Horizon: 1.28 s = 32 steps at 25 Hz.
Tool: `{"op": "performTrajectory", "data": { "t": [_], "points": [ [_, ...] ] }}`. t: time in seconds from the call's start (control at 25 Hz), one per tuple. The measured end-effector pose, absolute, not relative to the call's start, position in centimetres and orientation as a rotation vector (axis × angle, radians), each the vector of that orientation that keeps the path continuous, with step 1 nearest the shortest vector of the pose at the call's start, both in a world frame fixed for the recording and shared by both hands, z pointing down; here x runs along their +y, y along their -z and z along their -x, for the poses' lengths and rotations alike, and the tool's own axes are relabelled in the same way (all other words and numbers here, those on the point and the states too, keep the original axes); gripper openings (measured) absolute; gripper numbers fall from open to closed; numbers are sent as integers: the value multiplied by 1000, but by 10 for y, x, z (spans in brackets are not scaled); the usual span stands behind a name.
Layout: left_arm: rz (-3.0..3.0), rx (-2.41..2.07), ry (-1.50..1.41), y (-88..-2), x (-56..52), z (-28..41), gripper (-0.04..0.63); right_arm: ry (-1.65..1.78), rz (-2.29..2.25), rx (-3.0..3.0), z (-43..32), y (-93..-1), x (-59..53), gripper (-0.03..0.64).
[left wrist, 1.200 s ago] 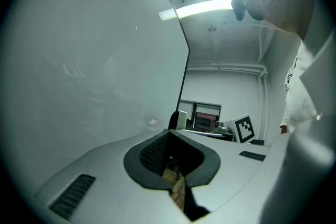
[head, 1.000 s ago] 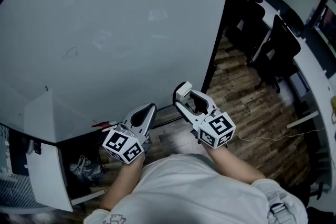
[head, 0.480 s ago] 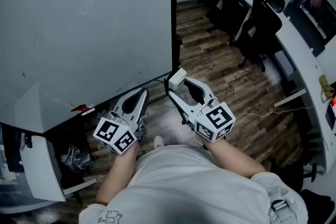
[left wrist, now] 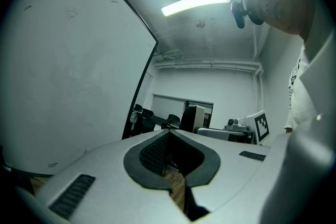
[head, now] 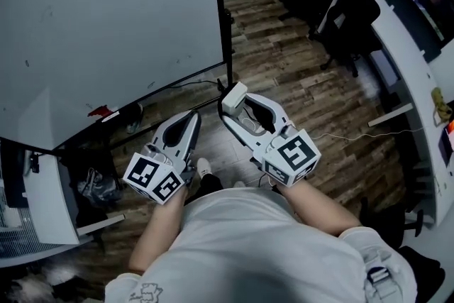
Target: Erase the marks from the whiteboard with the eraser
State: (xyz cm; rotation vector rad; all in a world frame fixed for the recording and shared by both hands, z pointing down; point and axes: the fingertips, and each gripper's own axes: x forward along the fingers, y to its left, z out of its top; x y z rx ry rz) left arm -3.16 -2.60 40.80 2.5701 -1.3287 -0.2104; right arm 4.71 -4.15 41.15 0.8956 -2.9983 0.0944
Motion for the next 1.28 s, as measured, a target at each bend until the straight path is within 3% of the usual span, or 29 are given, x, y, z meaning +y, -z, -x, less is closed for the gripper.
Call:
{"op": "performTrajectory", "data": {
  "t": [1.28],
  "points": [
    [-2658, -1232, 136, -418, 198, 156, 8, -97, -793, -2970, 93, -438, 173, 232]
  ]
}}
